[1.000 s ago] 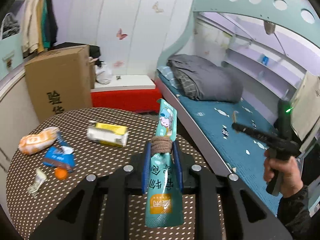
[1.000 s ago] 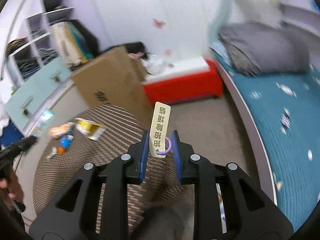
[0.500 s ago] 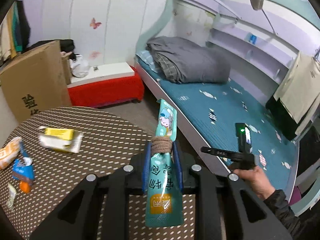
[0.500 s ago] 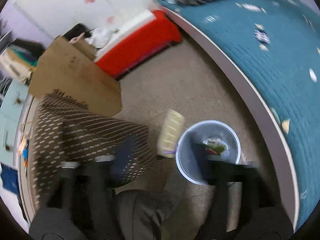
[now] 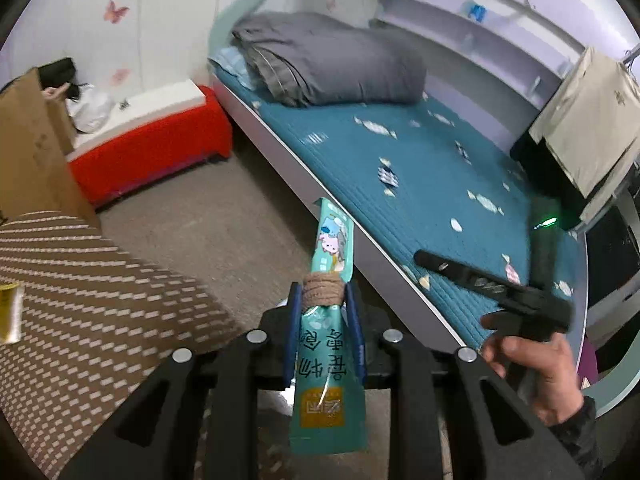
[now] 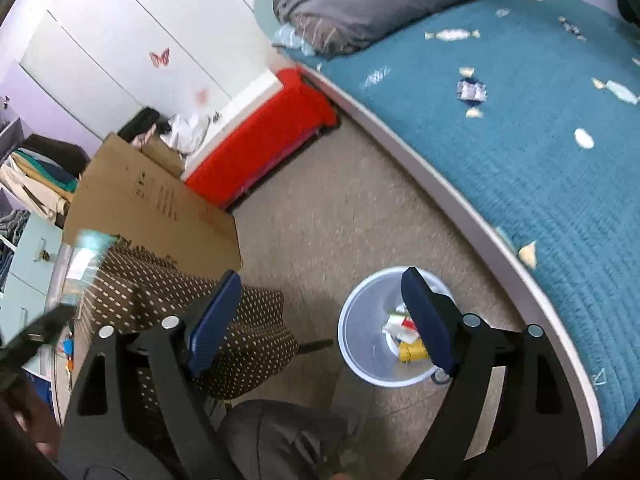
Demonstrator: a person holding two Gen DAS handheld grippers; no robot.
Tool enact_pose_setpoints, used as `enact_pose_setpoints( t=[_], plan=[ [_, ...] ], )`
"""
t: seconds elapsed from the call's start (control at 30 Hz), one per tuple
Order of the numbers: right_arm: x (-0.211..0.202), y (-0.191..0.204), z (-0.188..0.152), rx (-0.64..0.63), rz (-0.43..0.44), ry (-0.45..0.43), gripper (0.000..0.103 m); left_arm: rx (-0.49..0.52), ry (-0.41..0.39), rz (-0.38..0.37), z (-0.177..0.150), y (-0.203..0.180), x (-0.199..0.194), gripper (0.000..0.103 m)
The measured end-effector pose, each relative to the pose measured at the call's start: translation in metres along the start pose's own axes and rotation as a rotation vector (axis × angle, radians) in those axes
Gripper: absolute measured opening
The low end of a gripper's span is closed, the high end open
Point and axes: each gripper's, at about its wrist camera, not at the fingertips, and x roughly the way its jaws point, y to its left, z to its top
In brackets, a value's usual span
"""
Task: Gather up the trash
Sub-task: 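Carry the teal pouch and beige tag to the bin and open both grippers, then grasp the clear wrapper with the left gripper while the right grasps the orange cap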
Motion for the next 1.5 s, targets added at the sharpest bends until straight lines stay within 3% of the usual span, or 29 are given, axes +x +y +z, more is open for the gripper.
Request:
enact_pose_setpoints(
  t=[0.27, 0.3, 0.33, 0.4, 0.6, 0.7, 0.9, 1.23, 1.5],
  plan=[
    [-0.034, 0.004, 0.011, -0.014, 0.016, -0.084, 0.083, 0.022, 0.103, -0.039, 0.014, -0.023, 0.072, 0.022],
    [-0.036, 0.005, 0.012, -0.016, 0.015, -0.089, 0.083, 0.036, 0.116, -0.045, 0.015, -0.024, 0.079, 0.03],
    [-0.04, 0.004, 0.014, -0.018, 0.016, -0.094, 0.083, 0.048, 0.135, -0.035, 0.018, -0.027, 0.086, 0.056],
    [-0.044, 0.005, 0.013, -0.019, 0.014, -0.1, 0.083, 0.041, 0.128, 0.02, 0.022, -0.027, 0.091, 0.091],
    [-0.049, 0.009, 0.003, -0.015, 0.014, -0.093, 0.085, 0.023, 0.086, 0.05, 0.029, -0.02, 0.073, 0.091],
    [-0.052, 0.015, -0.002, -0.018, 0.014, -0.093, 0.095, 0.022, 0.046, 0.068, 0.025, -0.015, 0.048, 0.091],
    [-0.062, 0.043, -0.006, -0.045, -0.001, -0.1, 0.097, 0.028, -0.032, 0.097, 0.012, -0.007, -0.005, 0.092],
    [-0.089, 0.134, -0.018, -0.197, 0.059, -0.11, 0.097, -0.01, -0.153, 0.095, -0.024, 0.021, -0.106, 0.093],
    [-0.113, 0.219, -0.032, -0.327, 0.112, -0.148, 0.097, -0.06, -0.256, 0.15, -0.057, 0.057, -0.175, 0.093]
  ],
)
